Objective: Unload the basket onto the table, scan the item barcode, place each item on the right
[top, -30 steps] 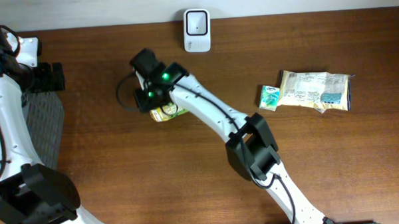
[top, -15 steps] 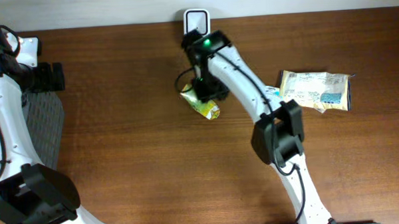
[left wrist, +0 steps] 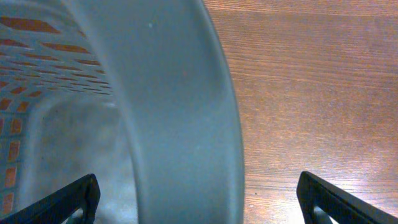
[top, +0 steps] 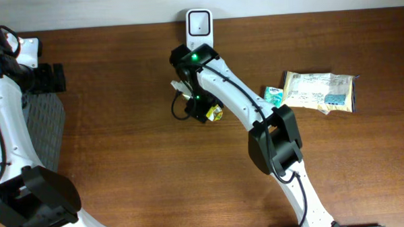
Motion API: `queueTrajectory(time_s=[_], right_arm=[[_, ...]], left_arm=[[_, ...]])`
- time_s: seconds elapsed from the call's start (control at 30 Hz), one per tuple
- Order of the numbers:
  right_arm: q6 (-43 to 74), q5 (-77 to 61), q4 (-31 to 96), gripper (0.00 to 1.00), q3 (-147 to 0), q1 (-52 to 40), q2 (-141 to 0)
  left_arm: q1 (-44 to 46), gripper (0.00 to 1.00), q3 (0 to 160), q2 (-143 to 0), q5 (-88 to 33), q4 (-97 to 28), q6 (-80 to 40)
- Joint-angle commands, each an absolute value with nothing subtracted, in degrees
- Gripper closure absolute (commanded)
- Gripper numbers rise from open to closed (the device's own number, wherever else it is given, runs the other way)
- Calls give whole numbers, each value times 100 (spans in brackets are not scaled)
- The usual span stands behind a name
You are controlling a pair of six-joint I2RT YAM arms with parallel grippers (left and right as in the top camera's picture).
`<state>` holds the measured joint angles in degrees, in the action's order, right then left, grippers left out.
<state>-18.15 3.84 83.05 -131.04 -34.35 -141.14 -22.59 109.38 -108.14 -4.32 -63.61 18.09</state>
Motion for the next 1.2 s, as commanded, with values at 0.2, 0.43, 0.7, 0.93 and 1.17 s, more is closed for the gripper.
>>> queueTrajectory(time_s=[0.2,0.43,0.7,0.93,1.17], right_arm=[[-1903,998,7216,40,-12302,-3433,-14020],[-1533,746,7089,96,-12309,-3371,-14018],[-1623,-3938,7839,96,-12656,-2834,-14020],[-1227,-3039,7039,63,-11528,-2611,-14022],[-899,-1450,7070,45,-11970,-1990,-14018]], left_arm=[[-2279,1,10916,-10831,-475,-6370,1896],[-2279,1,10916,-10831,-475,-6372,1896],[-2279,1,10916,-10831,-475,-6372,1896],[-2279,1,10916,-10831,-475,-6372,1896],[-2279,1,10916,-10831,-475,-6372,1896]])
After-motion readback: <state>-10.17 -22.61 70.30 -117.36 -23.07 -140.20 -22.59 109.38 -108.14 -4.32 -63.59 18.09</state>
